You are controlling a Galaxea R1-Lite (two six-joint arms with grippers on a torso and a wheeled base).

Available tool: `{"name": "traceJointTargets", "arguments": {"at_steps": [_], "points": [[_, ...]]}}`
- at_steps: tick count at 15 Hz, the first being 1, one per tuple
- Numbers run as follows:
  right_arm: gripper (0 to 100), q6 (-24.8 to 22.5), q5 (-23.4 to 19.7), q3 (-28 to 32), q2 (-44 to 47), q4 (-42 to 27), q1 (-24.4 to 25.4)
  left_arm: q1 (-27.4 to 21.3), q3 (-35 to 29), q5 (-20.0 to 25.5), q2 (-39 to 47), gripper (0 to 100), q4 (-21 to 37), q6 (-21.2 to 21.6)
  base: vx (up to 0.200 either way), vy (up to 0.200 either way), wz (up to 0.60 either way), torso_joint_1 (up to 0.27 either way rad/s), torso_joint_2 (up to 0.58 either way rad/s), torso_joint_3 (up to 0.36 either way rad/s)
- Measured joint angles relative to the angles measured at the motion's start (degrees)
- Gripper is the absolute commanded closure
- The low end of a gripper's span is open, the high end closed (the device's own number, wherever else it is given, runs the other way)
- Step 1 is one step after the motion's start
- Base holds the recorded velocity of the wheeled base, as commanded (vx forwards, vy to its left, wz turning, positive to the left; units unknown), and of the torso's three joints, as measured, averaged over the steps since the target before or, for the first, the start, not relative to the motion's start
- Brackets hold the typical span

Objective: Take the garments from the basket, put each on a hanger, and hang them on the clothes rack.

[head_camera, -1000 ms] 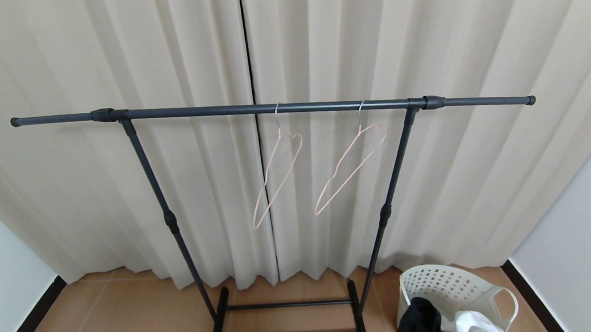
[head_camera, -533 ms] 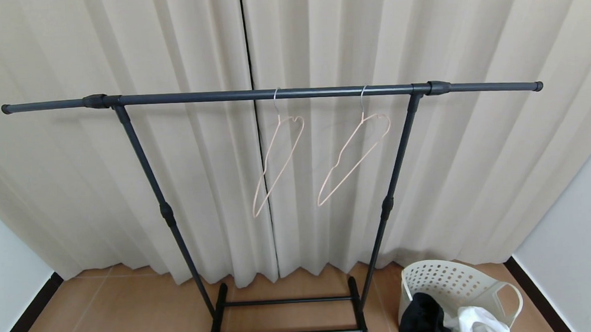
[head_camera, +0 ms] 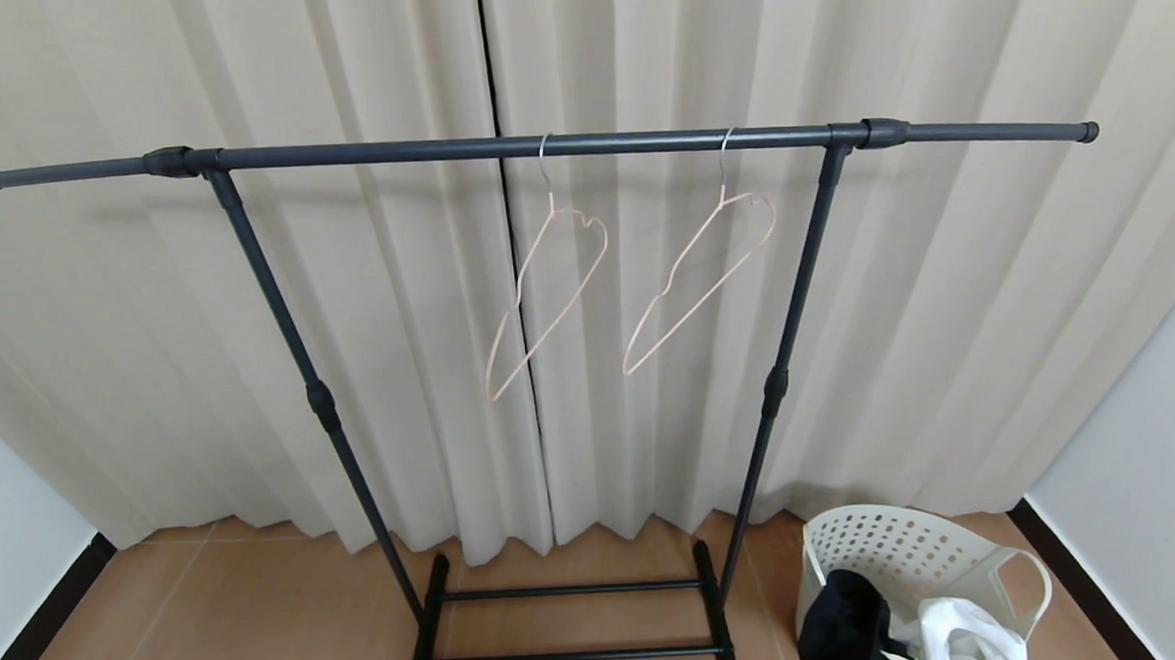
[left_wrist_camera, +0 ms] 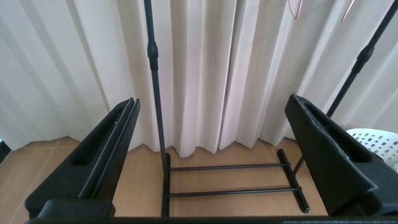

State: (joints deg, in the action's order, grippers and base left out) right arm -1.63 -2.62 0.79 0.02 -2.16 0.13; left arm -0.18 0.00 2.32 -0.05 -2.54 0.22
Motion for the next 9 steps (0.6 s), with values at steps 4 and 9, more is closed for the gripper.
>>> {"name": "traceJointTargets", "arguments": {"at_steps": [4, 9], "points": [[0, -0.02, 0.02, 0.00, 0.00, 0.00, 0.05, 0.00, 0.00, 0.04, 0.00, 0, -0.02, -0.04, 0.000, 0.000, 0.00, -0.190, 0.52, 0.309], [0, 0.00, 0.00, 0.00, 0.00, 0.00, 0.00, 0.00, 0.00, 0.06, 0.00, 0, -0.02, -0.06, 0.000, 0.000, 0.00, -0.189, 0.54, 0.349]]}}
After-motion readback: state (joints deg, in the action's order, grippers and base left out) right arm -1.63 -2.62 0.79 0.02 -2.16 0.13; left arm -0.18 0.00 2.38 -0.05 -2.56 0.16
